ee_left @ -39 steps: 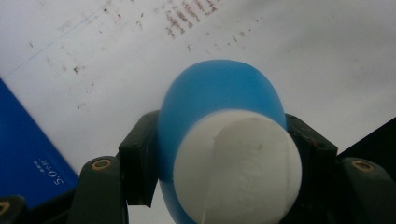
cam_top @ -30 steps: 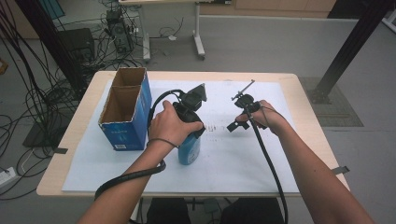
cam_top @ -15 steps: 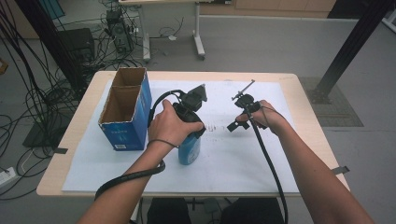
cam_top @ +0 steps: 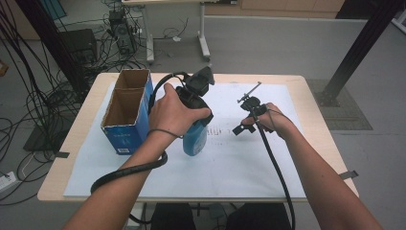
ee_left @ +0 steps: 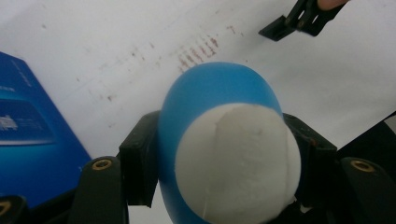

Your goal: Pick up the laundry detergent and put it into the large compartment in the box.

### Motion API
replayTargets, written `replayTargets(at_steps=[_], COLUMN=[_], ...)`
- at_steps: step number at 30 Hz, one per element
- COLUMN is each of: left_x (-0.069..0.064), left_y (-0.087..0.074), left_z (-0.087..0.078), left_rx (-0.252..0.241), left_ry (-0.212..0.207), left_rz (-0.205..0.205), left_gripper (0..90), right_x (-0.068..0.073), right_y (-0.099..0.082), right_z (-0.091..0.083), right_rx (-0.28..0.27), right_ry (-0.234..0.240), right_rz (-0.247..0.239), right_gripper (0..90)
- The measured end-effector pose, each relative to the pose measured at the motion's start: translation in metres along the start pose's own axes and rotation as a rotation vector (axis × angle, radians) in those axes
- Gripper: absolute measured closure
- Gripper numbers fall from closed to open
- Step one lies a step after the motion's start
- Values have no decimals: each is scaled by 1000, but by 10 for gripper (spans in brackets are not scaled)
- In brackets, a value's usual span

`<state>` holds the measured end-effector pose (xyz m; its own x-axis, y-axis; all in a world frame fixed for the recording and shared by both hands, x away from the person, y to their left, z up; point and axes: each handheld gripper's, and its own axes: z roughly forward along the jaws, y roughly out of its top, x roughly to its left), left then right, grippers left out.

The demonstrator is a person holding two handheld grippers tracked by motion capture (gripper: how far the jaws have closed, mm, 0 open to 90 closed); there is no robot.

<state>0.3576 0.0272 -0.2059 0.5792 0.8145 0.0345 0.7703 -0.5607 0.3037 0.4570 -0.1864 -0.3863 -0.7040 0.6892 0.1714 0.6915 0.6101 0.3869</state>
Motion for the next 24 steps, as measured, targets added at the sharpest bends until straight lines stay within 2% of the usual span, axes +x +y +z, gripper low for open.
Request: replayTargets(at_steps=[7,11,14,19,24], left_x=[-4,-9,-13,-19,-23], left_y=[15,25,31,43,52], left_z=[-46,-72,-87,-112,-135], left_rx=[-56,-63,-68,-85,-101], left_ry=[-13,-12,-14,-52,-58], left_rz=[-9,7,17,14,15], left_gripper=[380,380,380,380,380], right_x=[2,2,2,2,2], right_y=[0,0,0,0,0], right_z=[-1,-1,-2,-2,-2], right_rx=[-11,-10,-10,-15,-13], right_ry=[5,4,5,7,6], right_rz=[1,-2,-6,-1,-7], right_gripper=[83,84,84,84,84])
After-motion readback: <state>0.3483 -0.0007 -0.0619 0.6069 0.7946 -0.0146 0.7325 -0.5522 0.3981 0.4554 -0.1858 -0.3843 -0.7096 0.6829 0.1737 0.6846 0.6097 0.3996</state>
